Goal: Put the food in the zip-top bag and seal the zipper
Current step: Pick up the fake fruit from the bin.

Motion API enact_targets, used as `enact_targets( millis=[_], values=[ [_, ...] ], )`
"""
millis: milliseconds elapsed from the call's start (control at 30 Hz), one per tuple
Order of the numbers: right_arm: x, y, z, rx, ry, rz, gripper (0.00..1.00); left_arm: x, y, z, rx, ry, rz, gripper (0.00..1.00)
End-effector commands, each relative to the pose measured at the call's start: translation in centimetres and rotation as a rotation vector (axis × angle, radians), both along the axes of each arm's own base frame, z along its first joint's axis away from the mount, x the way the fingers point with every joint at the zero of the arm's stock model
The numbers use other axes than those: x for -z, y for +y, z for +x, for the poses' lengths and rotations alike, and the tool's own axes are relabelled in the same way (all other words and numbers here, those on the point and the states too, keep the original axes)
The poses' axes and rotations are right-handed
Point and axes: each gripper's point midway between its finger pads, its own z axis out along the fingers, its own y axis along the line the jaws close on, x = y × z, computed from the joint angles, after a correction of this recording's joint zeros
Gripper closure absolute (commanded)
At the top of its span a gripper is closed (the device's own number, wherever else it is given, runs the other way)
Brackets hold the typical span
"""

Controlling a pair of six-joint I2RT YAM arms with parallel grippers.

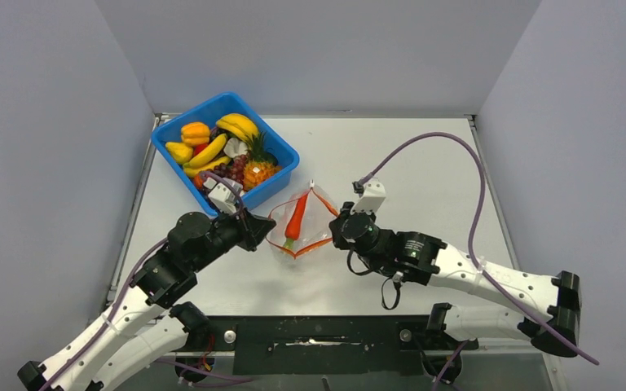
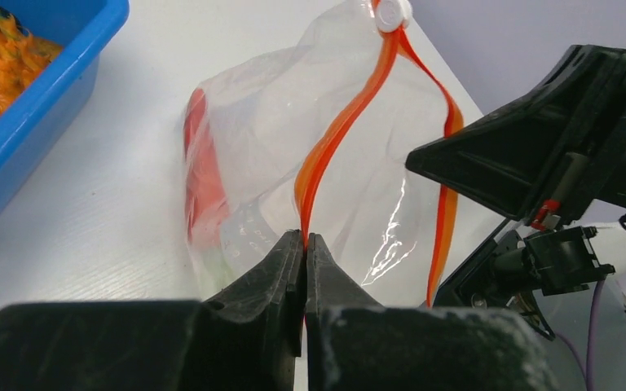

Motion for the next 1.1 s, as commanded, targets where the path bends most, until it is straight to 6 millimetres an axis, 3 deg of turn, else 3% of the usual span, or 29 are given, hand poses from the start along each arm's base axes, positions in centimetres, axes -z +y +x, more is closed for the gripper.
enact_targets(
  millis=[0, 100, 267, 500, 600, 1067],
  values=[
    [-3.3, -1.2, 0.4, 0.053, -0.074, 0.139, 1.0, -3.9, -0.7, 0.6, 0.007, -0.091, -0.076, 1.0],
    [-3.9, 0.3, -0.2, -0.014, -0.073, 0.208, 1.0, -3.4, -1.8, 0.3, 0.06, -0.059, -0.085, 0.93],
    [-5.0, 0.7, -0.7, -0.034, -0.081, 0.235, 1.0, -3.0, -1.4, 0.7, 0.028, -0.05, -0.06, 0.8],
    [-4.3, -0.4, -0.9, -0.021, -0.072, 0.186, 1.0, -2.2, 0.3, 1.6, -0.073, -0.031, -0.005, 0.49],
    [-3.8, -0.9, -1.2, -0.025, -0.061, 0.151, 1.0, -2.0, 1.4, 2.3, -0.133, -0.039, 0.039, 0.27],
    [-5.6, -2.8, -1.6, -0.008, -0.053, 0.09, 1.0, -2.9, 7.7, 7.4, -0.517, -0.093, 0.299, 0.15]
  ],
)
